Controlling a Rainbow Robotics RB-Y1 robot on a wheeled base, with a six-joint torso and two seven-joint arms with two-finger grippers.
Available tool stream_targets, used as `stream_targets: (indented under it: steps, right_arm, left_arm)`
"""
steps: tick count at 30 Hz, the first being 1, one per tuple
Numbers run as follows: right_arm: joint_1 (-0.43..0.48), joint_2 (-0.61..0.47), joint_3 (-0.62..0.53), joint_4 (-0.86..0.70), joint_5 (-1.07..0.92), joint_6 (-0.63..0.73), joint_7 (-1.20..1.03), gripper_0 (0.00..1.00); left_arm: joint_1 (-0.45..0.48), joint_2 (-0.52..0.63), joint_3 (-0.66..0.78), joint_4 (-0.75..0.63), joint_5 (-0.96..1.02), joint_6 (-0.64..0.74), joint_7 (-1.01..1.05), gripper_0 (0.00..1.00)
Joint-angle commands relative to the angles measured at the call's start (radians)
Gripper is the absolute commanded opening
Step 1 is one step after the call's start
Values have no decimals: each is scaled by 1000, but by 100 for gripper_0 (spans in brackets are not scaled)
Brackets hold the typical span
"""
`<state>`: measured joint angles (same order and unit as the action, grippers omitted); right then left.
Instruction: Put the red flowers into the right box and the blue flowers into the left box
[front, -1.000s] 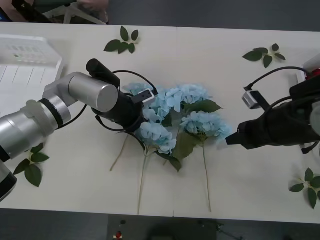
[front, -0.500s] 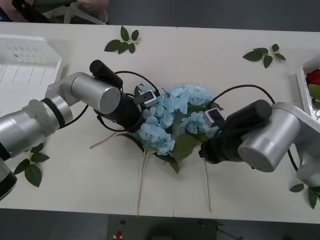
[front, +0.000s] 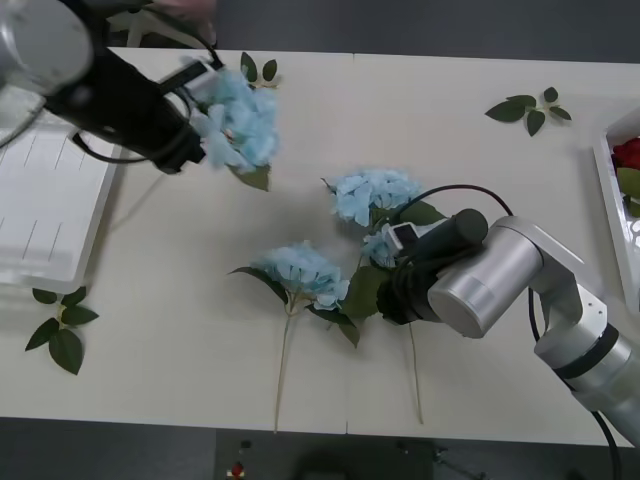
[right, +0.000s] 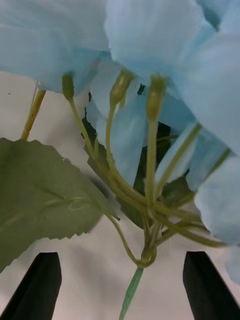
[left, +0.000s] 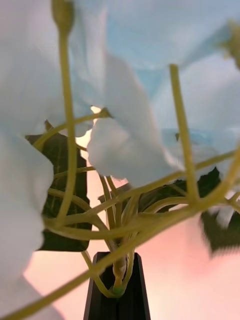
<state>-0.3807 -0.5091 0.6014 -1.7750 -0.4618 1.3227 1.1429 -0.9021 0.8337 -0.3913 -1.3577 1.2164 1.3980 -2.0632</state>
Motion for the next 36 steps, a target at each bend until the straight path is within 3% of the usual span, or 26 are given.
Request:
stream_targets:
  steps: [1, 7, 11, 14, 15, 17, 18, 21, 28, 30, 36]
  right_arm:
    - [-34, 1, 23, 6, 15, -22, -11, 66]
    - [-34, 3, 43, 35, 31, -54, -8, 54]
    - [-34, 3, 52, 57, 40, -72, -5, 41]
    - [-34, 3, 54, 62, 46, -79, -3, 24]
    - [-34, 1, 54, 62, 49, -80, -2, 14]
    - [-34, 1, 54, 60, 51, -82, 0, 0]
    - [-34, 0, 54, 60, 49, -82, 1, 0]
    - [-34, -12, 51, 55, 46, -95, 4, 0]
    - [-26, -103, -28, -63, -98, -134, 21, 0]
    - [-20, -172, -77, -150, -187, -163, 35, 0]
    - [-11, -282, -196, -288, -367, -207, 115, 0]
  left_arm:
    - [-52, 228, 55, -37, -55, 88, -23, 0]
    - [-46, 300, -4, 84, -227, 35, -112, 0]
    - [-46, 298, -126, 215, -291, -134, -120, 0]
    - [-47, 298, -238, 285, -279, -292, -120, 1]
    - [-46, 298, -276, 310, -259, -346, -120, 1]
    - [-47, 298, -304, 331, -204, -399, -127, 44]
    - [-47, 300, -301, 325, -179, -399, -143, 76]
    - [-46, 315, -282, 278, -121, -381, -198, 93]
    - [-46, 337, -179, 219, 77, -278, -279, 97]
    - [-46, 334, -100, 184, 193, -174, -293, 96]
    - [-47, 268, -11, 104, 305, -51, -98, 96]
